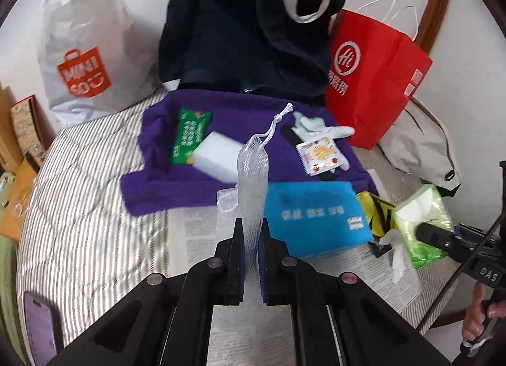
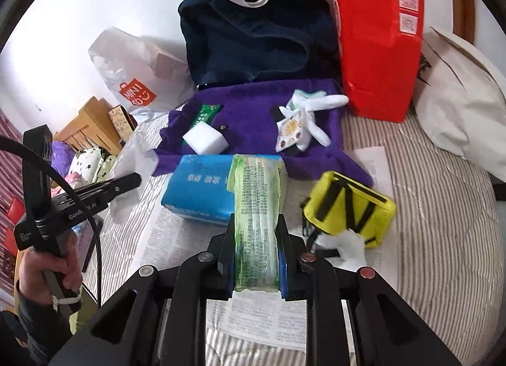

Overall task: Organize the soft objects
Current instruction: 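Carry the green pack onto the towel and open the right tool while the left tool carries the mesh bag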

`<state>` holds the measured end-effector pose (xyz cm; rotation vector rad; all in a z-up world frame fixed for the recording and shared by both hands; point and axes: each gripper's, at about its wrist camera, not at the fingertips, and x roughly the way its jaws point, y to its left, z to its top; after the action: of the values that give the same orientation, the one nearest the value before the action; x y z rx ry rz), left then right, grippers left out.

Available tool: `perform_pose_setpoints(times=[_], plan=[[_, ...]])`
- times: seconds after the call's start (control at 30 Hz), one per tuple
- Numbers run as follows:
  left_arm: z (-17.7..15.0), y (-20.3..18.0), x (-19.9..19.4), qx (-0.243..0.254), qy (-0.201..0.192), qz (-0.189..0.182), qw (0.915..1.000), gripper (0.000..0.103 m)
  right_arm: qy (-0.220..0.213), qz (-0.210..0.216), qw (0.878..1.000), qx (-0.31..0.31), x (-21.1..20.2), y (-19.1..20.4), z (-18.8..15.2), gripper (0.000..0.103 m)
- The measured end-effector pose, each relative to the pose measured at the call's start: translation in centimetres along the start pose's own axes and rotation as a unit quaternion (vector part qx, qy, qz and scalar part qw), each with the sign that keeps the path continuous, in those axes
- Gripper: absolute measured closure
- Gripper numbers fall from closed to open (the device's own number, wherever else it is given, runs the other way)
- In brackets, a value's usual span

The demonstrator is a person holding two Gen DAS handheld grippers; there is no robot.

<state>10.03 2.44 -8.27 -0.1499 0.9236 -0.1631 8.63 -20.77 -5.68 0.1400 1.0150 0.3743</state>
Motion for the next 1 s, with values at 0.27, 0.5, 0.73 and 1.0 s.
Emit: perform_pose_setpoints(times=[0.27, 0.5, 0.73, 1.0], plan=[[2.1, -0.2, 1.2, 0.006, -0.004, -0.012, 0.9999, 0.096, -0.003, -0.002, 1.000, -0.004, 1.9, 0.3, 2.5, 0.083], [4.4, 0.8, 2.8, 0.007, -0.006, -0.009, 0.9999, 0.096, -0.003, -0.013, 1.000, -0.012, 4.4, 0.2, 5.4, 0.083], [5.8, 1.9, 4.6, -0.003, 0.002, -0.010, 0.9999, 0.096, 0.004, -0.019, 1.000, -0.017, 7.8, 0.2, 8.1, 0.083], [7.0, 2.7, 6.2, -0.008, 0.008, -0.010, 0.9999, 0.096, 0.035, -0.025, 0.999, -0.022, 12.8, 0.0, 10.8, 0.083]])
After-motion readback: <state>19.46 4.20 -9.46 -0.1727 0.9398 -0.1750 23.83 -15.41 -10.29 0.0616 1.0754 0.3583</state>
